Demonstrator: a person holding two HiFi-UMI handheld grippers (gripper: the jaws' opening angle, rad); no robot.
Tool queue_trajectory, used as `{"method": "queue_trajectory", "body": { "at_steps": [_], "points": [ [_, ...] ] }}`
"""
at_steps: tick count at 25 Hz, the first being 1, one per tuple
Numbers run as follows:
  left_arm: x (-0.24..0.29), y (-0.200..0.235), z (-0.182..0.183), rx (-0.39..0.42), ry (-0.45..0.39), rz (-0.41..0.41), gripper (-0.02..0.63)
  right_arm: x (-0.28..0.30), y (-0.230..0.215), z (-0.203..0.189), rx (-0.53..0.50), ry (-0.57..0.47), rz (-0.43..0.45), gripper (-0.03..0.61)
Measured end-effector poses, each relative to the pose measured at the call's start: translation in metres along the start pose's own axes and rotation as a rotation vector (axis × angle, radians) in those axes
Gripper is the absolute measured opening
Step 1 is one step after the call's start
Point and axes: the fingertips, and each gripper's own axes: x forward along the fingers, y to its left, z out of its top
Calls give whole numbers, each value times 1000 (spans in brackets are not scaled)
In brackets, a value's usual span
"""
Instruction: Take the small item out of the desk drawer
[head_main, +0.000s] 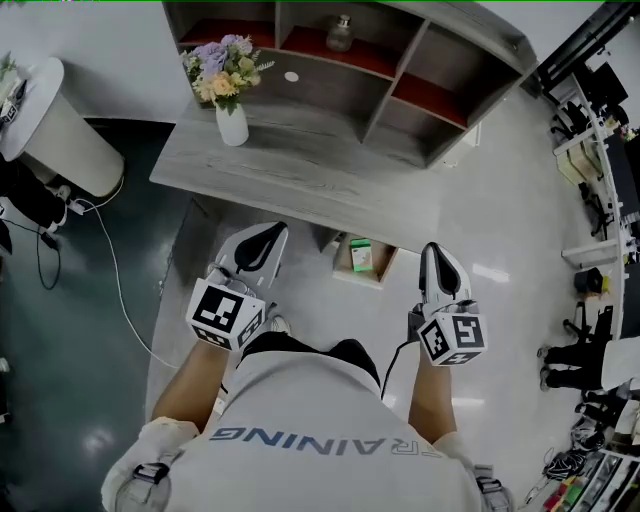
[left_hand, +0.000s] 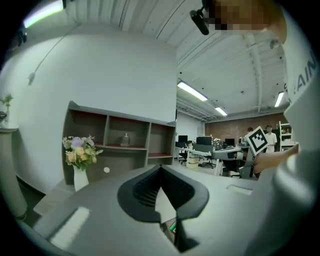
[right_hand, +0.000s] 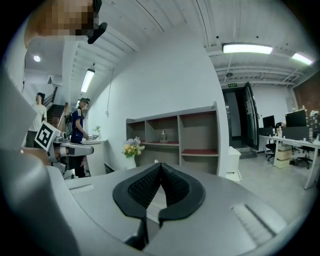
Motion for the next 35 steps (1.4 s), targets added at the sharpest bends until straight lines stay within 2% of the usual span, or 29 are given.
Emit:
{"method": "queue_trajectory", "body": {
  "at_steps": [6, 12, 15, 17, 20, 25, 29, 35],
  "points": [
    [36, -40, -34, -10, 81, -83, 3, -26, -31, -21, -25, 8, -33, 14],
    [47, -103, -51, 11, 133, -91, 3, -67, -83, -70, 37, 49, -57, 15],
    [50, -129, -67, -12, 171, -86, 3, -83, -103, -92, 58, 64, -66, 15],
    [52, -142, -77, -12, 194, -112, 3, -92, -111, -107, 93, 82, -85, 15],
    [62, -146, -81, -2, 203, -148, 3, -99, -114, -115, 90, 105, -110, 15],
    [78, -132, -71, 8, 184, -176, 3, -95, -109, -107, 72, 92, -150, 20],
    [80, -120, -68, 20, 183, -190, 3, -87, -98, -106, 61, 107, -158, 113],
    [79, -117, -61, 20, 170, -210, 3, -81, -88, -116, 55, 178, -157, 342]
  ]
}}
